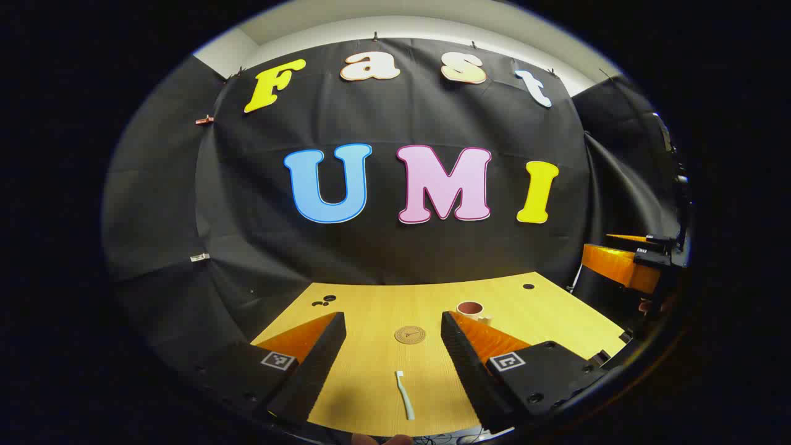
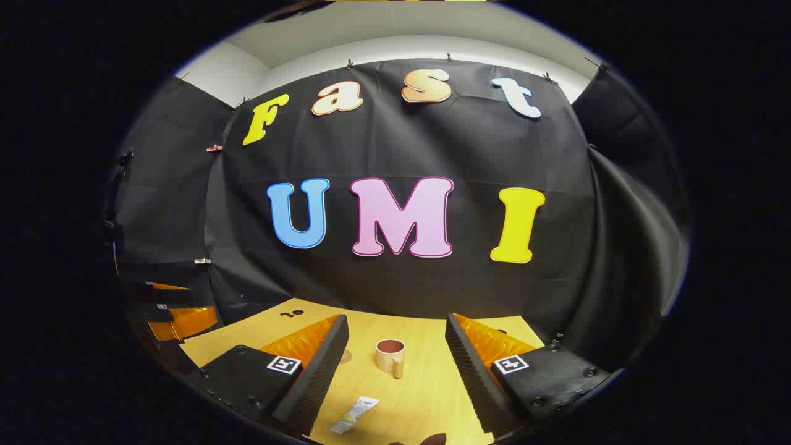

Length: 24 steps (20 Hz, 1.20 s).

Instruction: Put the toothbrush and toothpaste on the desktop into the cup, then pick up the cup and place it on the coaster on the desktop.

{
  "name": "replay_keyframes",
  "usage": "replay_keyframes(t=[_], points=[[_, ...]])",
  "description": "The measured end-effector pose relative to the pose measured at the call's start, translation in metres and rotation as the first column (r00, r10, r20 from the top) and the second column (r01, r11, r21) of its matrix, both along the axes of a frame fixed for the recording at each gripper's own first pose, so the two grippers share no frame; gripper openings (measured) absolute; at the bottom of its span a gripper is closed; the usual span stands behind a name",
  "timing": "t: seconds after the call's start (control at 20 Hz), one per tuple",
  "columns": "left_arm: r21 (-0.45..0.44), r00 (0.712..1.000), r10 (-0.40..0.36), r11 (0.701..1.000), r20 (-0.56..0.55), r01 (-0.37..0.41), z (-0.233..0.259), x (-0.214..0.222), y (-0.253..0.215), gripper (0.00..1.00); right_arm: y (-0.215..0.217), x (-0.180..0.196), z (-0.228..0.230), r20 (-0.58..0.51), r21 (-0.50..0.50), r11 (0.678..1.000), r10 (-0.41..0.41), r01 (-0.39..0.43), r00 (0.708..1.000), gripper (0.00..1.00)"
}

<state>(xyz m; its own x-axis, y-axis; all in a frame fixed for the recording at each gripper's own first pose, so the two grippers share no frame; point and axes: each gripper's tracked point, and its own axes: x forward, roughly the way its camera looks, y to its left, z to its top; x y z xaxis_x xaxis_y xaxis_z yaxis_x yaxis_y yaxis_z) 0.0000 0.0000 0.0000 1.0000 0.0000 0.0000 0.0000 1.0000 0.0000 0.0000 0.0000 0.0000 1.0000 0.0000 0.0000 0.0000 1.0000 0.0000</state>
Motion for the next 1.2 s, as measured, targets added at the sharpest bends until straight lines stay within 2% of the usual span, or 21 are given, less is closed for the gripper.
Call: replay_keyframes(t=[0.85,1.05,1.2], points=[[-0.002,1.000,-0.022,1.000,-0.016,0.022,-0.005,0.005,0.005,0.98,0.008,0.002,-0.001,-0.015,-0.003,1.000,-0.018,0.018,1.000,0.97],[0.003,0.999,-0.026,1.000,-0.034,0.026,-0.012,0.006,0.004,0.98,0.018,0.010,-0.028,-0.132,0.048,0.999,0.009,-0.002,0.991,0.97],[0.008,0.999,-0.031,0.999,-0.045,0.031,-0.022,0.004,0.004,0.98,0.032,0.021,-0.076,-0.319,0.089,0.995,0.064,-0.037,0.946,0.97]])
